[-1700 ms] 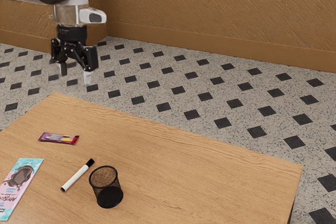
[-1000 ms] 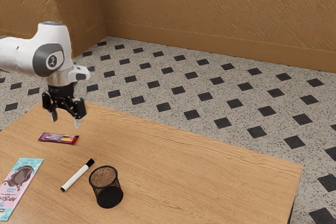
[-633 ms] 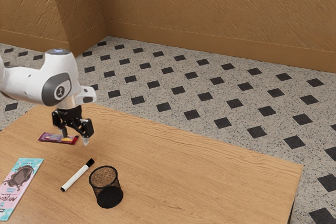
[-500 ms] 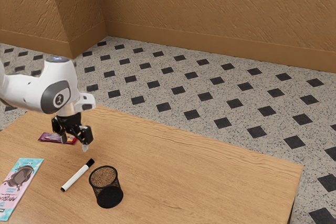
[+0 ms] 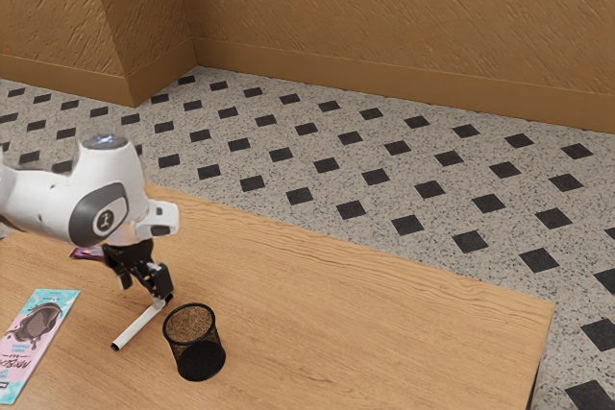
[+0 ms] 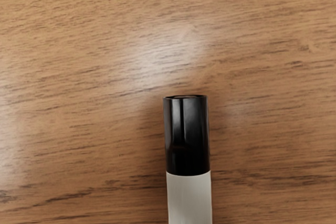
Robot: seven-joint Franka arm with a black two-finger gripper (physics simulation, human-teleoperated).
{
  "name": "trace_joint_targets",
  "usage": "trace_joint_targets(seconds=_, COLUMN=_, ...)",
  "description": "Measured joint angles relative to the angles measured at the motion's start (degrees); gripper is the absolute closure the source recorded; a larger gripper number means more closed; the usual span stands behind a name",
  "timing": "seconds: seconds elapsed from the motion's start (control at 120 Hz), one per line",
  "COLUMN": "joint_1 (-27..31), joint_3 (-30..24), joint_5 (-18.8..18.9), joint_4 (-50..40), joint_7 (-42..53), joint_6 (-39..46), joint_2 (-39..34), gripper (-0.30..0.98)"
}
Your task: Put the marker into the pen holder.
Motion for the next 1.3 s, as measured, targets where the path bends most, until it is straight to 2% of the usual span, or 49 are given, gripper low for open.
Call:
trace_joint_targets(seconds=0.2, joint_1=0.46, joint_3=-0.05, joint_5=0.07, joint_4=-0.13, joint_7=2.59, joint_6=2.3, joint_2=2.29, gripper=0.0)
trace_joint_targets(seconds=0.283, joint_1=0.66, joint_3=-0.05, joint_5=0.01, joint_4=-0.14, joint_7=3.38, joint_6=2.88, joint_2=2.65, gripper=0.04)
trace_joint_targets(seconds=0.583, joint_1=0.6, joint_3=-0.07, joint_5=-0.07, joint_4=-0.14, joint_7=5.25, joint_6=3.73, joint_2=2.83, gripper=0.46)
trace_joint_targets(seconds=0.75, joint_1=0.6, joint_3=-0.1, joint_5=-0.07, joint_4=-0.14, joint_7=5.92, joint_6=3.86, joint_2=2.75, gripper=0.6)
trace_joint_targets(seconds=0.958, joint_1=0.55, joint_3=-0.15, joint_5=0.22, joint_4=-0.13, joint_7=6.2, joint_6=4.42, joint_2=3.54, gripper=0.68)
trace_joint_targets(seconds=1.3, joint_1=0.55, joint_3=-0.26, joint_5=0.41, joint_4=-0.13, joint_7=6.22, joint_6=4.96, joint_2=3.83, gripper=0.69)
